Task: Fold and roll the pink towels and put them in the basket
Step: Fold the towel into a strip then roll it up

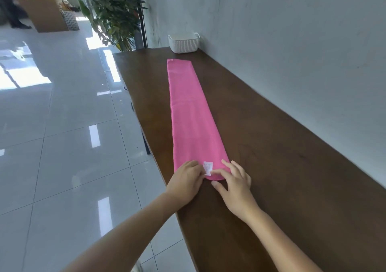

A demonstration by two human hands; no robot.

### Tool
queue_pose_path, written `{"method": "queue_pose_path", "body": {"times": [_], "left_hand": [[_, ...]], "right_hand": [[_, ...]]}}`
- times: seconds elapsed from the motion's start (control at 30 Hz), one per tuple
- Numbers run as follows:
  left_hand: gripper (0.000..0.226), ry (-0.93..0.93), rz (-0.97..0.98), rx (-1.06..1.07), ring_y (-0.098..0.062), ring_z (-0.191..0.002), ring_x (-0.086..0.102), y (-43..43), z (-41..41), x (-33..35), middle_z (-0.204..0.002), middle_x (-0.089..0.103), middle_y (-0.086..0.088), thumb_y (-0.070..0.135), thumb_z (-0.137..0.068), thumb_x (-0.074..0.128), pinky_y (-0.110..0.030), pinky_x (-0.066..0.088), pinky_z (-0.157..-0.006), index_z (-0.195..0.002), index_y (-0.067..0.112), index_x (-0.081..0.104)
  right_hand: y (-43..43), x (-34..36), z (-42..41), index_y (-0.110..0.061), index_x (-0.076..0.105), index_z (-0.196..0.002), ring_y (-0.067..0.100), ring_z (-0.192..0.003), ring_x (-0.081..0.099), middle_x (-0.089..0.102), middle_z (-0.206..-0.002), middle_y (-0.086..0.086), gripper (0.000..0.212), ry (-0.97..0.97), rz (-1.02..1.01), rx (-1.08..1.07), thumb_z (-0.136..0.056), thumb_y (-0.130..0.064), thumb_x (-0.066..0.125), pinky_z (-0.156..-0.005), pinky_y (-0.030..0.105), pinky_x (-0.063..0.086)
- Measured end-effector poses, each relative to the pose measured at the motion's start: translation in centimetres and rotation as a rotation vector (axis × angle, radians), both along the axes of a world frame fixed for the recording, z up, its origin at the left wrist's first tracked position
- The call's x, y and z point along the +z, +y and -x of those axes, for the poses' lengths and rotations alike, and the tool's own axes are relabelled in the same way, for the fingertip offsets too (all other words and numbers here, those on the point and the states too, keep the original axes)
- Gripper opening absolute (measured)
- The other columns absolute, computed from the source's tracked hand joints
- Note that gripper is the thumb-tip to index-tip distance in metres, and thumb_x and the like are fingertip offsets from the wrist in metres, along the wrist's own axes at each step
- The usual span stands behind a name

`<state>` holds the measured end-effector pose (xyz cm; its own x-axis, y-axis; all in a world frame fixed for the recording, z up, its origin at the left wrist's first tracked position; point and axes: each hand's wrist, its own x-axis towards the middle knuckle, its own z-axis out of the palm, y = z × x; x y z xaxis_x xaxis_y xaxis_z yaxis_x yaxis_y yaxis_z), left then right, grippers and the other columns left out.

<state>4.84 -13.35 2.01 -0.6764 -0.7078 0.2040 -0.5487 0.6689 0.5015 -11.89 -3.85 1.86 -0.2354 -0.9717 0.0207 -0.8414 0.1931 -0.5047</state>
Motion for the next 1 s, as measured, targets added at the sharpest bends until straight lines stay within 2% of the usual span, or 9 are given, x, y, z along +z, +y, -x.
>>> {"method": "queue_pose_path", "body": {"times": [0.27, 0.4, 0.47, 0.6, 0.67, 0.77, 0.83, 0.9, 1.0], "left_hand": [[0.014, -0.096, -0.173, 0.011, -0.013, -0.083, 0.052, -0.2, -2.4, 1.0, -0.087, 0.059, 0.005, 0.021, -0.098, 0.059, -0.021, 0.036, -0.073, -0.088, 0.014, 0.066], [0.028, -0.088, -0.102, 0.042, -0.011, -0.079, 0.047, 0.9, -2.8, 1.4, -0.079, 0.051, 0.013, 0.045, -0.092, 0.068, -0.019, 0.032, -0.067, -0.078, 0.024, 0.055], [0.034, -0.102, -0.025, 0.084, -0.01, -0.082, 0.049, 1.3, -2.8, 1.1, -0.083, 0.053, 0.013, 0.058, -0.089, 0.066, -0.022, 0.035, -0.07, -0.083, 0.026, 0.056], [0.026, -0.063, 0.01, 0.141, -0.01, -0.085, 0.052, 1.1, -2.7, 0.9, -0.087, 0.06, 0.012, 0.049, -0.094, 0.062, -0.022, 0.041, -0.077, -0.086, 0.025, 0.063], [0.025, -0.048, -0.029, 0.184, -0.01, -0.083, 0.053, 0.9, -2.5, 1.2, -0.085, 0.061, 0.011, 0.047, -0.095, 0.063, -0.022, 0.04, -0.075, -0.084, 0.024, 0.063], [0.025, -0.062, -0.09, 0.291, -0.011, -0.079, 0.056, 0.5, -2.1, 1.5, -0.081, 0.063, 0.009, 0.045, -0.093, 0.065, -0.024, 0.042, -0.072, -0.081, 0.023, 0.064], [0.026, -0.092, -0.068, 0.347, -0.013, -0.08, 0.056, 0.2, -1.9, 1.8, -0.081, 0.061, 0.008, 0.045, -0.09, 0.069, -0.028, 0.047, -0.072, -0.08, 0.022, 0.062], [0.026, -0.109, -0.02, 0.36, -0.013, -0.081, 0.054, 0.3, -1.7, 2.2, -0.084, 0.058, 0.008, 0.043, -0.089, 0.07, -0.027, 0.046, -0.07, -0.081, 0.021, 0.059], [0.022, -0.12, 0.041, 0.349, -0.012, -0.08, 0.049, 0.8, -1.0, 2.6, -0.085, 0.052, 0.009, 0.035, -0.094, 0.066, -0.024, 0.035, -0.066, -0.082, 0.021, 0.052]], "right_hand": [[-0.3, -1.9, -2.5, -0.03, 0.065, -0.107, 0.017, -0.128, 0.048, 0.057, -0.127, -0.009, 0.014, 0.259, 0.221, 0.054, -0.094, -0.036, 0.066, -0.107, 0.042, 0.038], [-0.8, -2.2, -2.7, -0.026, 0.065, -0.105, 0.016, -0.115, 0.052, 0.058, -0.116, -0.009, 0.011, 0.271, 0.222, 0.034, -0.097, -0.034, 0.062, -0.101, 0.04, 0.043], [-1.1, -2.2, -2.5, -0.026, 0.065, -0.107, 0.014, -0.113, 0.051, 0.057, -0.115, -0.01, 0.021, 0.229, 0.181, 0.004, -0.099, -0.043, 0.053, -0.102, 0.039, 0.043], [-1.4, -1.4, -2.0, -0.029, 0.063, -0.107, 0.008, -0.11, 0.044, 0.053, -0.112, -0.015, 0.076, 0.195, 0.098, 0.04, -0.091, -0.076, 0.005, -0.096, 0.031, 0.034], [-1.7, -0.5, -1.6, -0.028, 0.064, -0.109, 0.008, -0.109, 0.044, 0.053, -0.112, -0.016, 0.073, 0.146, 0.05, 0.06, -0.088, -0.077, 0.013, -0.093, 0.027, 0.033], [-1.9, 0.8, -1.1, -0.029, 0.062, -0.11, 0.005, -0.101, 0.049, 0.053, -0.103, -0.021, 0.045, 0.018, 0.038, 0.042, -0.089, -0.065, 0.046, -0.087, 0.022, 0.044], [-1.8, 1.6, -0.7, -0.033, 0.059, -0.113, 0.003, -0.095, 0.054, 0.052, -0.102, -0.019, 0.027, -0.032, 0.035, 0.042, -0.093, -0.051, 0.061, -0.076, 0.012, 0.043], [-1.6, 1.8, -0.4, -0.036, 0.057, -0.117, 0.002, -0.095, 0.054, 0.054, -0.106, -0.016, 0.027, -0.01, 0.023, 0.078, -0.093, -0.044, 0.066, -0.072, 0.008, 0.04], [-1.3, 1.6, -0.2, -0.032, 0.06, -0.119, 0.003, -0.101, 0.054, 0.059, -0.109, -0.017, 0.032, 0.107, 0.074, 0.171, -0.09, -0.042, 0.072, -0.083, 0.012, 0.038]]}}
